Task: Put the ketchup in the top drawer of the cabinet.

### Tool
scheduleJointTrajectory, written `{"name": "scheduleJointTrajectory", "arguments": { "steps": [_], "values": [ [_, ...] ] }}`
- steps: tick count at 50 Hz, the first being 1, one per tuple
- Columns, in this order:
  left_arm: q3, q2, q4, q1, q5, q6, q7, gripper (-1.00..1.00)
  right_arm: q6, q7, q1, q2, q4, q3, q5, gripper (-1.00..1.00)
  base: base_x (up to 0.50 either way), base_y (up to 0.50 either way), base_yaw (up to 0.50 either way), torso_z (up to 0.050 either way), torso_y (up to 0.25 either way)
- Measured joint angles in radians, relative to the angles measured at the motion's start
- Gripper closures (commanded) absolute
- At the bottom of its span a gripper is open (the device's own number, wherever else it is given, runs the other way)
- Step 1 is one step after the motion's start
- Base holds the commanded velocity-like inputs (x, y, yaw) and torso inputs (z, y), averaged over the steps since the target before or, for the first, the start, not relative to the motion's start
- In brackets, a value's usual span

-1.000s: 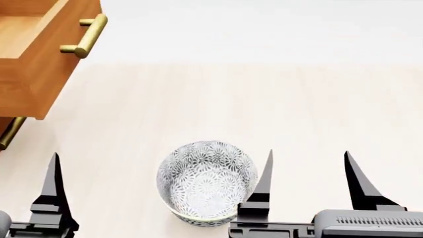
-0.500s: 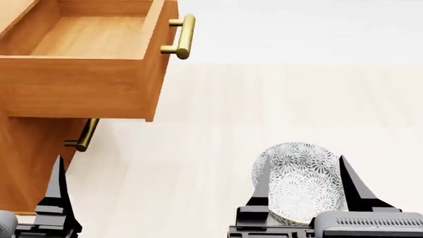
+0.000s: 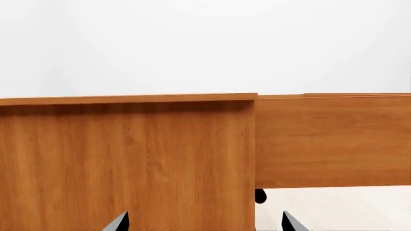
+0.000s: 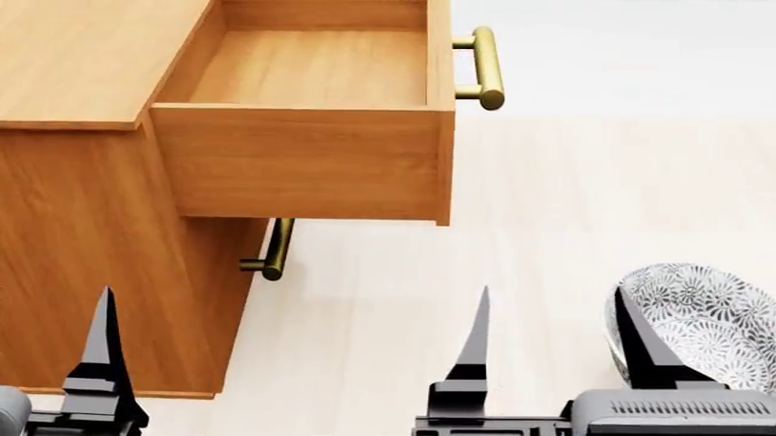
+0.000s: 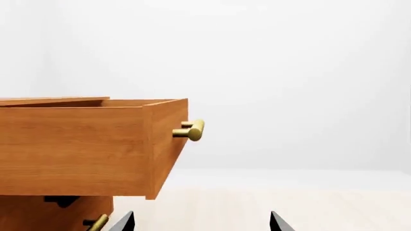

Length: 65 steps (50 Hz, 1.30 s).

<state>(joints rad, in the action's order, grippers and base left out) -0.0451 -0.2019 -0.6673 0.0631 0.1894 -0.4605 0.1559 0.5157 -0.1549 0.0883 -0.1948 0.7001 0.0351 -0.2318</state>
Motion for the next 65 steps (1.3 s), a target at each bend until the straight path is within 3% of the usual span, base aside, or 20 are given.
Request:
{"name": "scheduleJointTrajectory", "arguments": {
  "steps": [22,48,65],
  "values": [
    [-0.018,-0.011,0.025,0.003,0.009,0.017,0.019,-1.00,-0.041,0.017,-0.012,-0.052,-0.016,-0.023,-0.012,-1.00,0.00,0.00,0.00,0.000,0.000],
    [-0.051,-0.021,0.058,0.018,0.014,0.026,0.048,-1.00,-0.105,0.109,0.030,-0.197,-0.207,-0.245,-0.110,-1.00,0.00,0.00,0.00,0.000,0.000],
    [-0.071,-0.024,0.074,0.028,0.016,0.028,0.062,-1.00,-0.147,0.267,0.093,-0.302,-0.395,-0.327,-0.202,-1.00,0.00,0.00,0.00,0.000,0.000]
  ]
}}
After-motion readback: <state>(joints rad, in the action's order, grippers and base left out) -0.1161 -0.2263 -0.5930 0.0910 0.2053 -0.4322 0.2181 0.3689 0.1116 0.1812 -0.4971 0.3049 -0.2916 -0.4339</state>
